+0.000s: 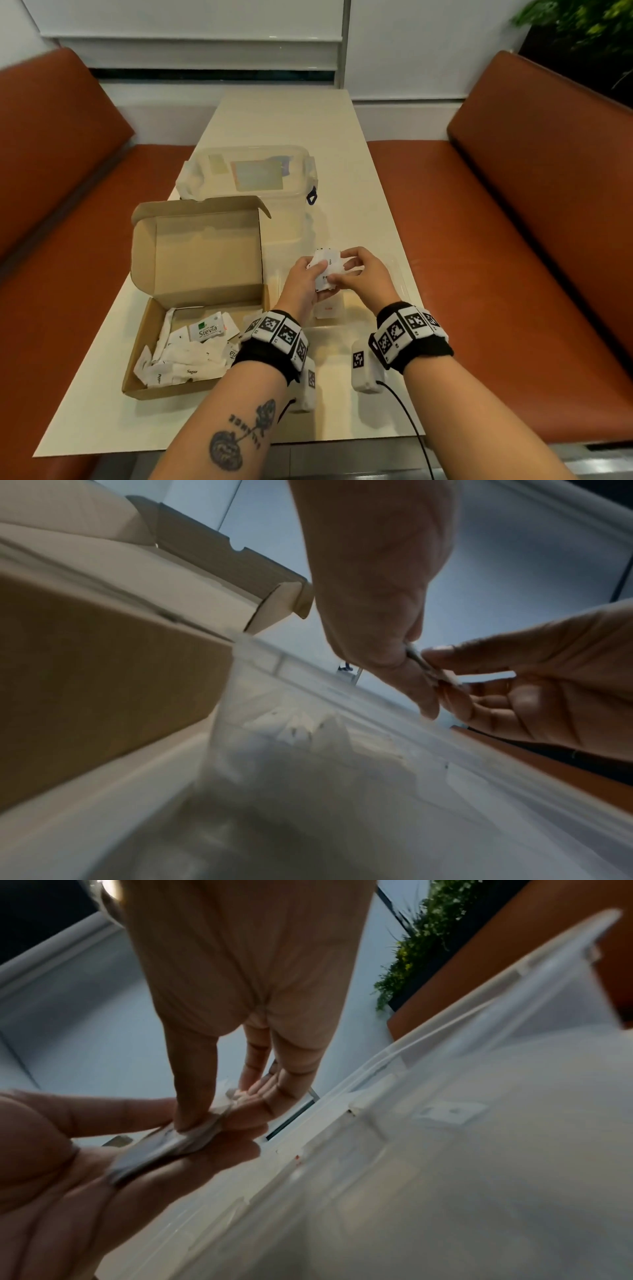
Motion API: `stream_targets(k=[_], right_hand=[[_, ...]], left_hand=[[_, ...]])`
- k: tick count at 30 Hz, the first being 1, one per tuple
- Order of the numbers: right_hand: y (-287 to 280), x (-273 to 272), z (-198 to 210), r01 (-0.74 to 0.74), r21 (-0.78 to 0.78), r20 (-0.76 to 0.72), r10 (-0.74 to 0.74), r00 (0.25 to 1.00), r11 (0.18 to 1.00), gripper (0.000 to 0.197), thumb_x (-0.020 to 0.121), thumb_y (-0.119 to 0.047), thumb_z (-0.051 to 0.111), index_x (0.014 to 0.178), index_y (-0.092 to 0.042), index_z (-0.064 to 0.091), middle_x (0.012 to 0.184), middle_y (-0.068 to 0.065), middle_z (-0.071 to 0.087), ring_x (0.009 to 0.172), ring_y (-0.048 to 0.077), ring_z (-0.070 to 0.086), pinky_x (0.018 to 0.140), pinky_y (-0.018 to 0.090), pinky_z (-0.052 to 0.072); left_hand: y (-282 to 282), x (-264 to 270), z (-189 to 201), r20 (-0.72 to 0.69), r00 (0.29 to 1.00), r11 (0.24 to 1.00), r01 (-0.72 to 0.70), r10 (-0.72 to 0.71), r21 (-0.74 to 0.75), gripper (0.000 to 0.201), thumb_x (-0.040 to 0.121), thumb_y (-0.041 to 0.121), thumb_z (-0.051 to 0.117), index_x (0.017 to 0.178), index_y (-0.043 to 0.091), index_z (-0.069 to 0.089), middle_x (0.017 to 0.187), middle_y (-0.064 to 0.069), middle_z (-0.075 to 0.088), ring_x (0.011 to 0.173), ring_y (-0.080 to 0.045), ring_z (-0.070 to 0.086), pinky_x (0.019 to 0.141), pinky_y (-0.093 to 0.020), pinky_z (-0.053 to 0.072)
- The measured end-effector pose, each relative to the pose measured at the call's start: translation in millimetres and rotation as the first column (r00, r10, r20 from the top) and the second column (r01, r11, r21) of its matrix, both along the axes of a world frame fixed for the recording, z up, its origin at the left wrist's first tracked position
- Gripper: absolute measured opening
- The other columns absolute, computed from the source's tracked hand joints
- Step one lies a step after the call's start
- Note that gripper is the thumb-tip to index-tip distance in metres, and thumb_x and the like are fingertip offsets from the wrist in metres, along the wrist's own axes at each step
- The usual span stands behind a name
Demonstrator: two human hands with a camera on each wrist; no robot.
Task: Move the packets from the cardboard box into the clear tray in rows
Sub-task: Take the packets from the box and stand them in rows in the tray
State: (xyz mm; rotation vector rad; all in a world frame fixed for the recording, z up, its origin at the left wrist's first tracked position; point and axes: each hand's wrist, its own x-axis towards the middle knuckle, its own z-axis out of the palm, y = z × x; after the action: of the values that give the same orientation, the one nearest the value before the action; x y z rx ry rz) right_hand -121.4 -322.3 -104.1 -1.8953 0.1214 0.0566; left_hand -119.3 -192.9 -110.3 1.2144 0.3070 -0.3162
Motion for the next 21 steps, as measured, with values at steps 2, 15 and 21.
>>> stream_targets(k=[2, 15, 21], right_hand=[[-3, -1, -1, 0.013, 0.027, -0.025, -0.013, 1.000, 1.000, 0.050, 0.065, -0.010, 0.083, 0.108, -0.019, 0.057, 0.089, 0.002, 0.058, 0.079, 0.020, 0.061, 0.080, 0.036, 0.055], [-15, -2, -2, -0.034, 0.066, -0.028, 0.036, 0.999, 0.997, 0.028, 0.072, -0.005, 0.079, 0.083, -0.010, 0.054, 0.067, 0.008, 0.068, 0.064, 0.020, 0.065, 0.071, 0.034, 0.057], [-11, 0, -1, 0.022, 0.049, 0.066, -0.025, 0.997, 0.999, 0.016, 0.078, -0.008, 0.074, 0.073, -0.012, 0.059, 0.066, 0.002, 0.061, 0.063, 0.014, 0.059, 0.061, 0.022, 0.051]], left_hand=[[-2, 0, 0, -0.016, 1.000, 1.000, -0.013, 0.012, -0.020, 0.016, 0.099, 0.013, 0.046, 0.114, 0.008, 0.050, 0.120, -0.022, 0.058, 0.094, -0.031, 0.066, 0.076, -0.041, 0.059], [-1, -1, -6, -0.007, 1.000, 0.992, 0.027, -0.026, 0.125, 0.015, 0.089, 0.023, 0.064, 0.101, 0.013, 0.064, 0.103, -0.012, 0.065, 0.092, -0.025, 0.064, 0.078, -0.037, 0.058], [-1, 0, 1, -0.003, 0.999, 0.995, 0.039, -0.039, 0.095, 0.010, 0.093, 0.014, 0.057, 0.103, 0.014, 0.058, 0.108, -0.017, 0.062, 0.089, -0.028, 0.065, 0.067, -0.036, 0.060]])
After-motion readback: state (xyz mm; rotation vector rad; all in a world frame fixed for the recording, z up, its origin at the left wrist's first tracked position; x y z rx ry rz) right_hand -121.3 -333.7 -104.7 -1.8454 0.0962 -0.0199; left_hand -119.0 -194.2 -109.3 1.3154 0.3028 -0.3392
